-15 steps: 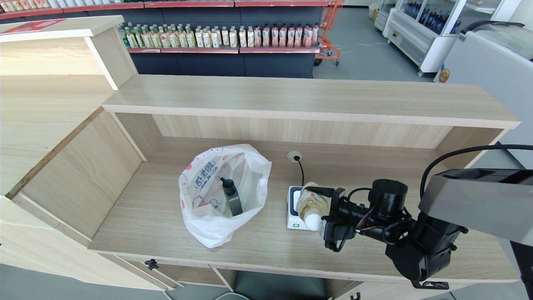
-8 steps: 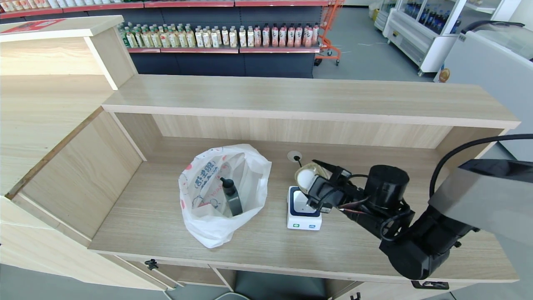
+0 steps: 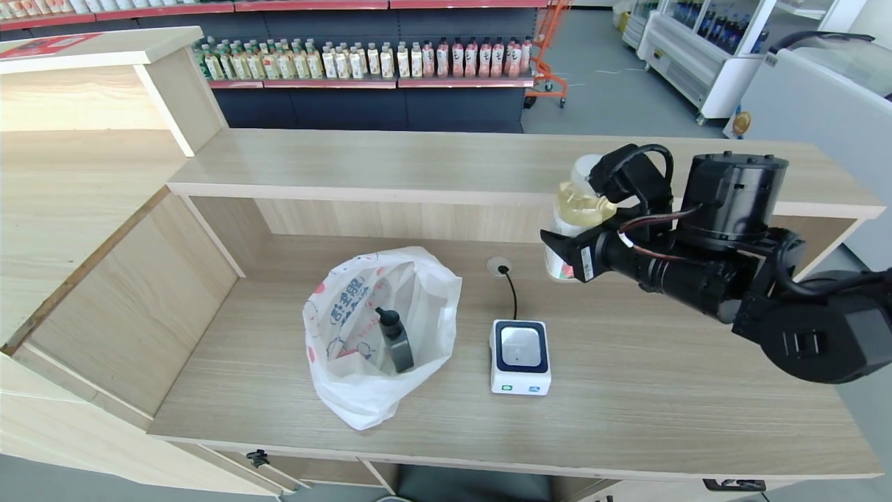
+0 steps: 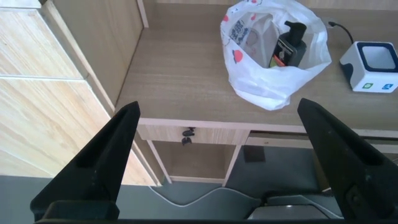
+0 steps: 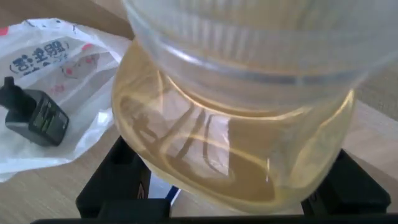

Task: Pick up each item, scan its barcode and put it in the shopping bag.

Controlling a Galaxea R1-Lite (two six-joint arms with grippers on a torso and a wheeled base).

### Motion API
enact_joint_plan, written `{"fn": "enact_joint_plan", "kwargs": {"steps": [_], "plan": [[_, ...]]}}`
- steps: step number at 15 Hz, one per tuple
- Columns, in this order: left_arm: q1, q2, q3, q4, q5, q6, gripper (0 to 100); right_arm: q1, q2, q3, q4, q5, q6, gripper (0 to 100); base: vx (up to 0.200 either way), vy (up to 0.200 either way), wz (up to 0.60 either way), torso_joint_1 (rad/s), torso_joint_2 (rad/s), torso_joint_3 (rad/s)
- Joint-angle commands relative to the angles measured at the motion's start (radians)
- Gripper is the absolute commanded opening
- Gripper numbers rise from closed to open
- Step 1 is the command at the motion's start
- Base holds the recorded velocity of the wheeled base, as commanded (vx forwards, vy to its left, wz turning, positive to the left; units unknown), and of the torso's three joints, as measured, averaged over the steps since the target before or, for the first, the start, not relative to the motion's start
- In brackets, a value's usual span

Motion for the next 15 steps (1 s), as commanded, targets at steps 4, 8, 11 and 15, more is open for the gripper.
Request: {"fn": "enact_joint_plan", "kwargs": {"steps": [4,8,11,15], "plan": [[0.002,0.000,0.000,-0.001,-0.001,0.003,100,-0.060,-0.011,-0.017,0.050,0.107,0.127,0,0.000,0.200,0.00,-0.002,0.00,0.004],[0.002,0.000,0.000,-0.001,-0.001,0.003,100,-0.096,0.099,-0.043,0.016,0.222,0.132,0,0.050,0.150,0.00,0.002,0.00,0.001],[0.002,0.000,0.000,-0.001,0.001,0.003,100,-0.106,0.185,-0.050,-0.062,0.325,0.190,0,0.000,0.000,0.00,0.000,0.00,0.000],[0.002,0.000,0.000,-0.001,0.001,-0.002,100,-0.175,0.309,-0.080,-0.165,0.441,0.210,0,0.000,0.000,0.00,0.000,0.00,0.000]]}}
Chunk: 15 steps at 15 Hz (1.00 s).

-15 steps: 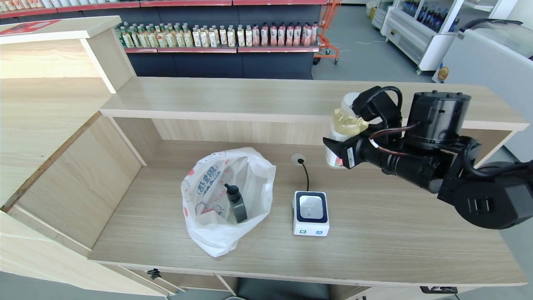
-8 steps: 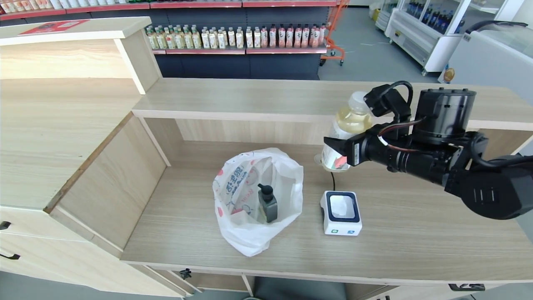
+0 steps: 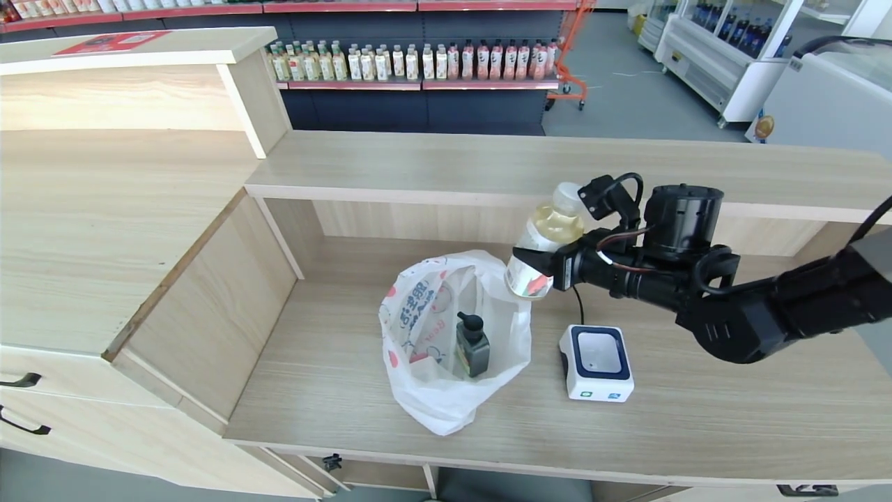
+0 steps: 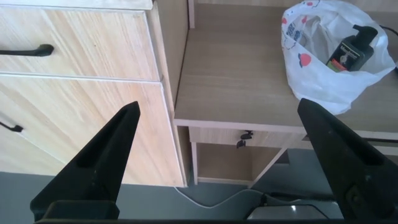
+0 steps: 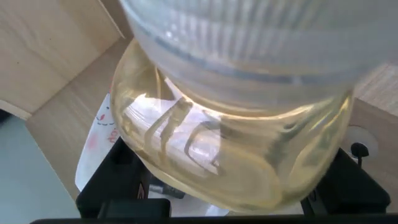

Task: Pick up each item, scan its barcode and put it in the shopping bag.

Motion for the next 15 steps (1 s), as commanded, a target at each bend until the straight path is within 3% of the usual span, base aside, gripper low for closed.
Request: {"fn": "enact_joint_plan", "kwargs": {"steps": [1,11,15], "plan": [[0.000,0.000,0.000,0.000,0.000,-0.001,100,-0.059,0.145,-0.048,-0.035,0.074,0.005,0,0.000,0.000,0.00,0.000,0.00,0.000],[0.000,0.000,0.000,0.000,0.000,-0.001,100,-0.088,0.351,-0.236,-0.077,0.250,0.040,0,0.000,0.000,0.00,0.000,0.00,0.000],[0.000,0.000,0.000,0.000,0.000,-0.001,100,-0.088,0.372,-0.245,-0.078,0.311,0.060,0,0.000,0.000,0.00,0.000,0.00,0.000]]}}
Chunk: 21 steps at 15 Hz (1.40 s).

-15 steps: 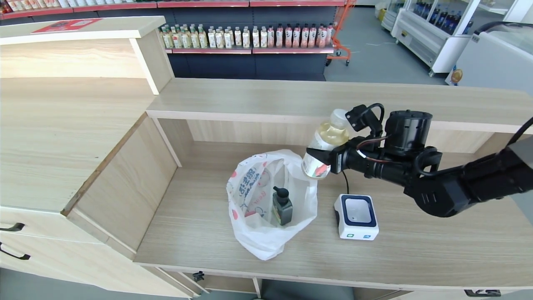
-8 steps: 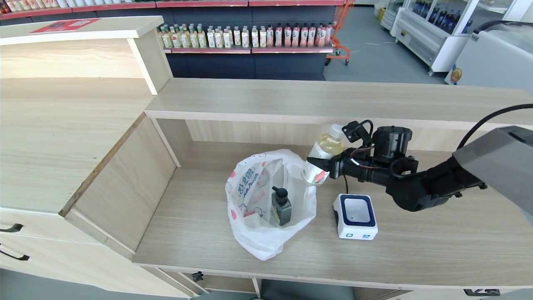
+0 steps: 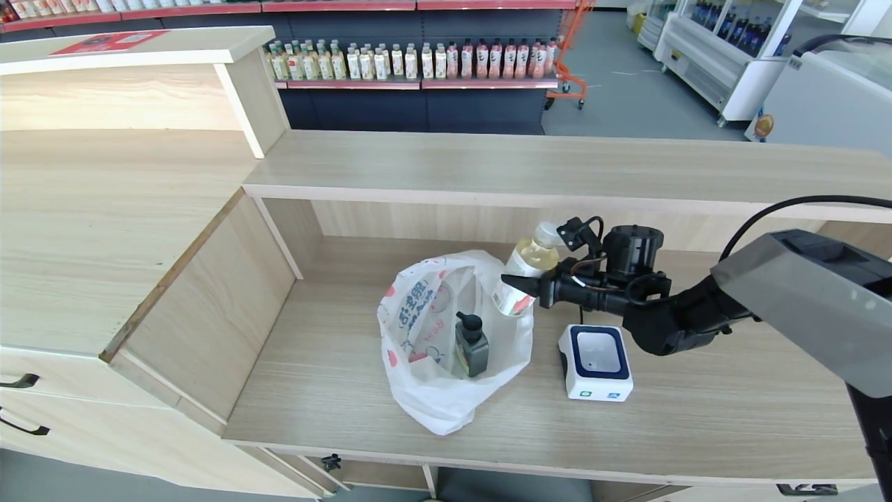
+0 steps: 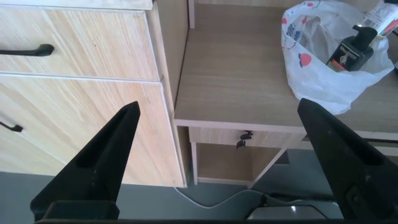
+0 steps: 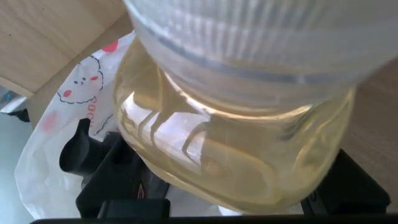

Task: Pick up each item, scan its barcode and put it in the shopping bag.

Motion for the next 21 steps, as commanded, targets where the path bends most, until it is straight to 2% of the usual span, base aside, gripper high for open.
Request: {"fn": "enact_joint_plan", "kwargs": {"steps": [1,7,9,14,21], "plan": [[0.000,0.000,0.000,0.000,0.000,0.000,100,0.002,0.023,-0.009,-0.001,0.023,0.001,0,0.000,0.000,0.00,0.000,0.00,0.000],[0.000,0.000,0.000,0.000,0.000,0.000,100,0.022,0.049,0.026,-0.013,0.032,-0.054,0,0.000,0.000,0.00,0.000,0.00,0.000],[0.000,0.000,0.000,0.000,0.000,0.000,100,0.025,0.058,0.054,-0.013,0.066,-0.142,0,0.000,0.000,0.00,0.000,0.00,0.000],[0.000,0.000,0.000,0.000,0.000,0.000,100,0.019,0.091,0.048,-0.016,0.065,-0.300,0,0.000,0.000,0.00,0.000,0.00,0.000],[0.000,0.000,0.000,0.000,-0.001,0.000,100,0.032,0.133,0.048,-0.107,0.063,-0.326,0,0.000,0.000,0.00,0.000,0.00,0.000]]}}
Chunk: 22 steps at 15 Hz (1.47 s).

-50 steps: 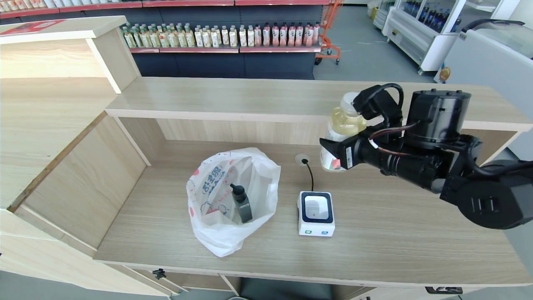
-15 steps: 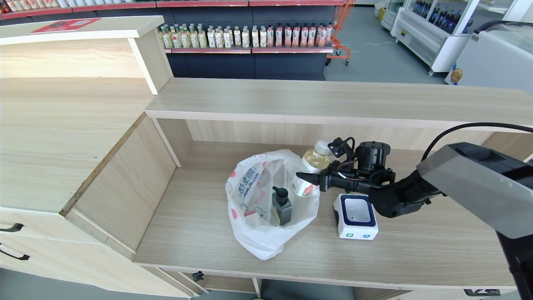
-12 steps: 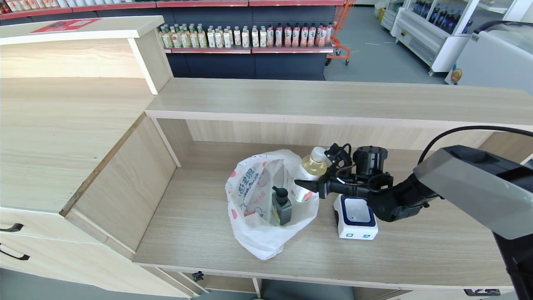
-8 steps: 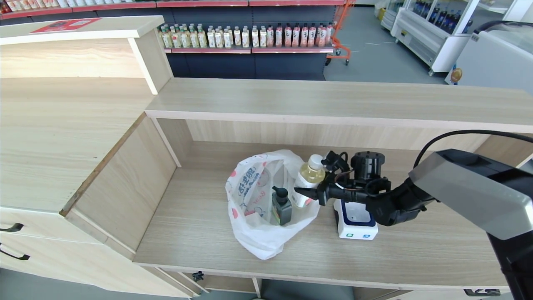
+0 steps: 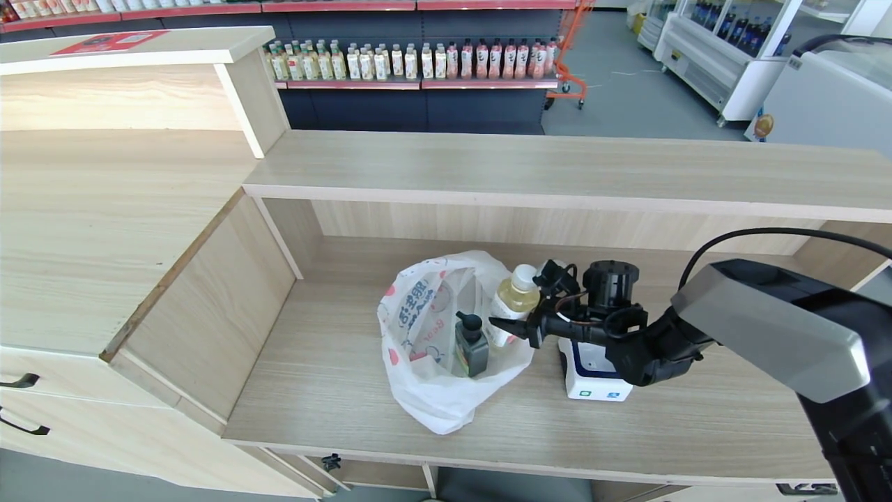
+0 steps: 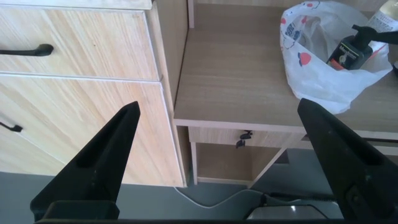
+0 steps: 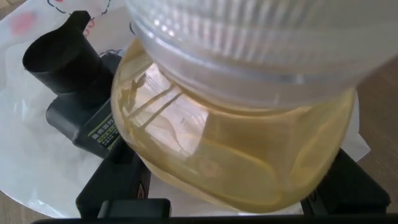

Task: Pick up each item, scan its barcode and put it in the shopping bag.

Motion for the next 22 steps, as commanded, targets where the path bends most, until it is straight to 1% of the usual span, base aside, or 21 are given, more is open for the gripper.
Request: {"fn": "enact_joint_plan", "kwargs": {"steps": [1,9,15,19,20,22], "plan": [[0.000,0.000,0.000,-0.001,0.000,0.000,100,0.002,0.014,-0.003,-0.003,0.000,-0.001,0,0.000,0.000,0.00,0.000,0.00,0.000],[0.000,0.000,0.000,-0.001,0.000,0.000,100,0.003,0.054,-0.054,-0.008,0.002,-0.031,0,0.000,0.000,0.00,0.000,0.00,0.000],[0.000,0.000,0.000,-0.001,0.000,0.000,100,0.037,0.088,-0.109,-0.006,0.004,-0.027,0,0.000,0.000,0.00,0.000,0.00,0.000],[0.000,0.000,0.000,-0.001,0.000,0.000,100,0.043,0.095,-0.111,-0.006,0.005,-0.029,0,0.000,0.000,0.00,0.000,0.00,0.000],[0.000,0.000,0.000,-0.001,0.000,0.000,100,0.043,0.095,-0.111,-0.006,0.005,-0.029,100,0.000,0.000,0.00,0.000,0.00,0.000],[0.000,0.000,0.000,-0.001,0.000,0.000,100,0.038,0.089,-0.108,-0.006,0.005,-0.029,100,0.000,0.000,0.00,0.000,0.00,0.000]]}}
